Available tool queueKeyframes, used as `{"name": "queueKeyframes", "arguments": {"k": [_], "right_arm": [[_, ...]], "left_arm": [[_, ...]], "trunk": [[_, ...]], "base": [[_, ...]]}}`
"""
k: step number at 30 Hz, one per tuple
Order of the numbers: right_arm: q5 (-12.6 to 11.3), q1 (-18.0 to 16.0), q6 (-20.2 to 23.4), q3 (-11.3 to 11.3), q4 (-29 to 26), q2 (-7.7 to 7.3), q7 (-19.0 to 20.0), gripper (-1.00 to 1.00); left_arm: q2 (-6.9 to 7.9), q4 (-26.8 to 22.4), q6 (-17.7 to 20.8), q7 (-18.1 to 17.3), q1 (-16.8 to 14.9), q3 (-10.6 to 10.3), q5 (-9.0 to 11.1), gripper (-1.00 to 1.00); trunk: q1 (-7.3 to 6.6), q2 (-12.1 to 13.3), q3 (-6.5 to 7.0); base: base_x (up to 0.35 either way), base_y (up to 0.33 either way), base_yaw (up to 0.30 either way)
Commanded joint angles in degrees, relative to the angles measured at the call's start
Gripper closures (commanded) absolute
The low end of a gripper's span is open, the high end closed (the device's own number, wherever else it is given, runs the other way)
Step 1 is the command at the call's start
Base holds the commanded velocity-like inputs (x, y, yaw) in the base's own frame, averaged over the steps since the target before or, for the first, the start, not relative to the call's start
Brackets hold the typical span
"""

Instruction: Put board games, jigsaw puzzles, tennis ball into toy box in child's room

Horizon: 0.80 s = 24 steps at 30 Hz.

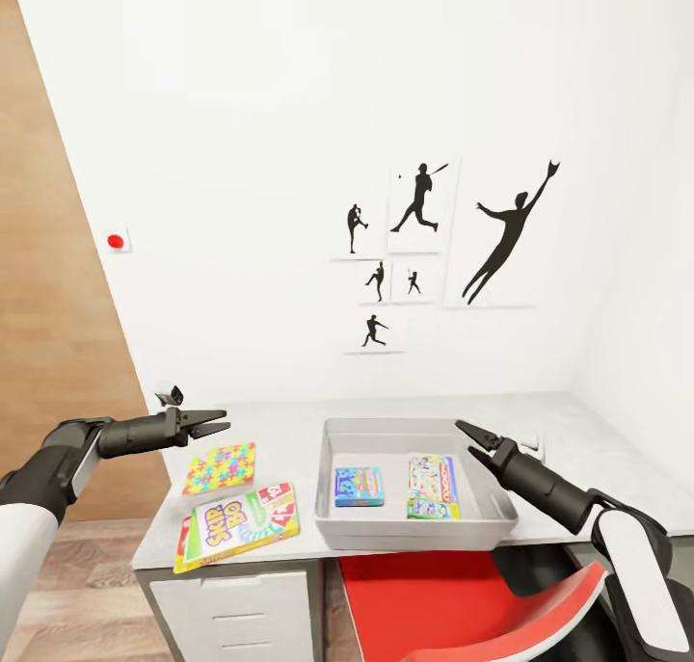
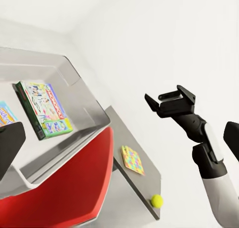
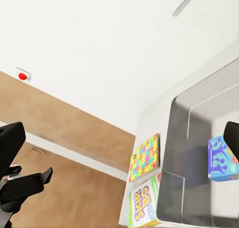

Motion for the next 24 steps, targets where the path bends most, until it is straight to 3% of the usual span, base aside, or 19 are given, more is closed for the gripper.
{"name": "queueKeyframes", "arguments": {"k": [1,15,24], "right_arm": [[0.7,0.0,0.1,-0.1,0.0,-0.03,0.8,-1.0],[5.3,0.0,-0.7,-0.3,0.2,-0.11,3.9,-1.0],[5.5,0.0,-0.7,-0.1,0.2,-0.04,3.9,-1.0]], "left_arm": [[0.03,0.0,0.6,-0.2,0.0,0.0,0.0,-1.0],[0.1,0.0,0.6,-0.2,0.0,0.0,0.0,-1.0],[0.1,0.0,0.6,-0.2,0.0,0.0,0.0,-1.0]], "trunk": [[0.02,0.0,-0.03],[0.02,0.0,-0.03],[0.02,0.0,-0.03]], "base": [[0.0,0.167,0.0],[-0.032,0.163,0.0],[-0.073,0.217,0.0]]}}
